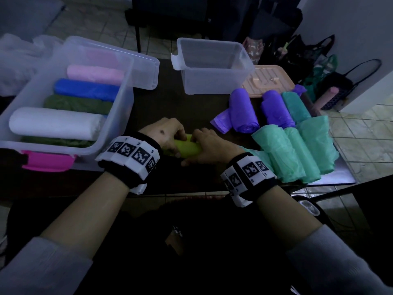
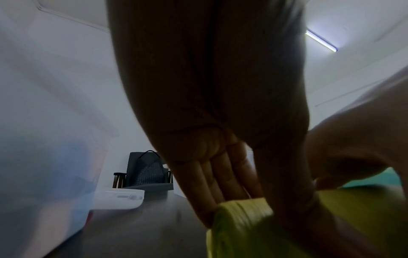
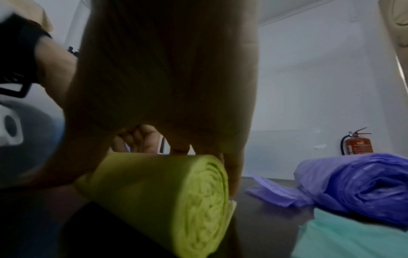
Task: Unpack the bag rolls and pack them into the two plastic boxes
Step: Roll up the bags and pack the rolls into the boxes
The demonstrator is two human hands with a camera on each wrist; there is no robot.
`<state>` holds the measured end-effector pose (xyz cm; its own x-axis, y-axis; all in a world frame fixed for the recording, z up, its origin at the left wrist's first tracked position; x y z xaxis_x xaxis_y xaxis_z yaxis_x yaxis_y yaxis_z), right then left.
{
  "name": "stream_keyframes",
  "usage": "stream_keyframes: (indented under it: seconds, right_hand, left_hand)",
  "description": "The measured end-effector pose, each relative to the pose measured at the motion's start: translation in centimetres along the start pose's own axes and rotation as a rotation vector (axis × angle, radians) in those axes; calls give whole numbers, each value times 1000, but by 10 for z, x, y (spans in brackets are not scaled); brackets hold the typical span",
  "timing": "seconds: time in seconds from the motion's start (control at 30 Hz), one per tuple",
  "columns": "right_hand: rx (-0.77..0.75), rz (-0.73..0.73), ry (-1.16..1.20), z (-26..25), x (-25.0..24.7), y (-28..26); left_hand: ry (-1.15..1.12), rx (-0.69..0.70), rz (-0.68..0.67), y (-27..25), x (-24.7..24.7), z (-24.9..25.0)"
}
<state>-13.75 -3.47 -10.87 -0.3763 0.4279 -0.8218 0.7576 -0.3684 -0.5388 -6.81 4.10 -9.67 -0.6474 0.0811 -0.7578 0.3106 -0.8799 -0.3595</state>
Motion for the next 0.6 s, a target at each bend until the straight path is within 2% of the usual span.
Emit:
stream_keyframes:
  seconds: [0.27, 0.6]
  right_hand:
    - [-11, 90, -164, -2, 4, 14]
    - [-103, 129, -24, 0, 12, -1]
  left_hand:
    - [-13, 41, 20, 2, 0, 1]
    - [-5, 59, -33, 1, -2, 2]
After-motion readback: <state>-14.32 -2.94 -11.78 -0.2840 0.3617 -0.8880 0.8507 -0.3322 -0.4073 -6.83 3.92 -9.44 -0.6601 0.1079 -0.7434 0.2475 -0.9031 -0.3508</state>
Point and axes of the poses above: each hand's wrist, its own y-axis towards the middle knuckle, its own x-axis out of the palm, z = x × y, the point moved 8 cm from there along y, towards the middle knuckle, and after that the axes turned 15 degrees about x, right-handed, at the moved point
